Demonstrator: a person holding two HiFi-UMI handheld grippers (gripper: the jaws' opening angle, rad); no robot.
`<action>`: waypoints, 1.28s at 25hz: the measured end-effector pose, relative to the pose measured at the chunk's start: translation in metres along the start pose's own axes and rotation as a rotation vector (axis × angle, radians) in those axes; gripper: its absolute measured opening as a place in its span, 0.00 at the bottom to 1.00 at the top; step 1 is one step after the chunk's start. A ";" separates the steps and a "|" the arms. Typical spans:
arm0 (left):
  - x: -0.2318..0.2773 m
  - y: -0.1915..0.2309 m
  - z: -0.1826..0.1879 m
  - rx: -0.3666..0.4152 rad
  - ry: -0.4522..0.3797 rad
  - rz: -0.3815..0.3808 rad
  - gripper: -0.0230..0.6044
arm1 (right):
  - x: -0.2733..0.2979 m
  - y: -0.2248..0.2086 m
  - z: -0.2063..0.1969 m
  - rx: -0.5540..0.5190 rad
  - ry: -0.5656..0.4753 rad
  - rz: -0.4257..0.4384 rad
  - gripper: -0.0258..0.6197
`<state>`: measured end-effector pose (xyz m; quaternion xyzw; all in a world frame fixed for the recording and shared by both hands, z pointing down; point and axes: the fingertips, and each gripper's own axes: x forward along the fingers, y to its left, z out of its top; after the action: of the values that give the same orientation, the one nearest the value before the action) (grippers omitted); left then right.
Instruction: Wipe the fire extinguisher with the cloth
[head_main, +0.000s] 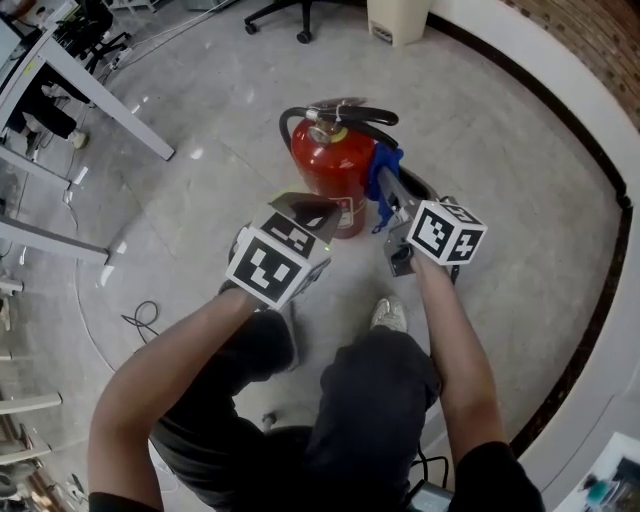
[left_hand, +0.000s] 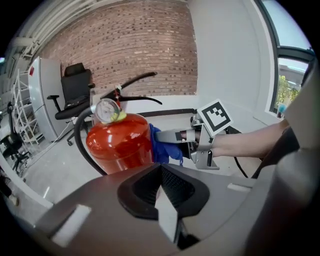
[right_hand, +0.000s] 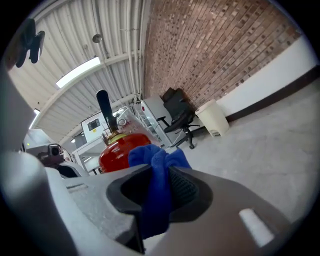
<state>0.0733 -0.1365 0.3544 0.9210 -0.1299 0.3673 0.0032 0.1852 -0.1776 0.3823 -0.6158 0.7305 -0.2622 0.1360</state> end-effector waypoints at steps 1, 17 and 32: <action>0.004 -0.005 -0.005 -0.002 0.011 -0.010 0.04 | -0.003 0.002 -0.005 0.009 0.003 0.010 0.19; 0.062 -0.023 -0.071 -0.177 0.117 -0.062 0.04 | -0.011 0.013 -0.043 -0.050 0.064 0.107 0.19; 0.115 -0.030 -0.124 -0.292 0.208 -0.096 0.04 | 0.013 -0.062 -0.131 0.070 0.222 0.040 0.19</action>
<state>0.0772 -0.1226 0.5253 0.8730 -0.1364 0.4371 0.1677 0.1657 -0.1682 0.5259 -0.5631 0.7435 -0.3515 0.0810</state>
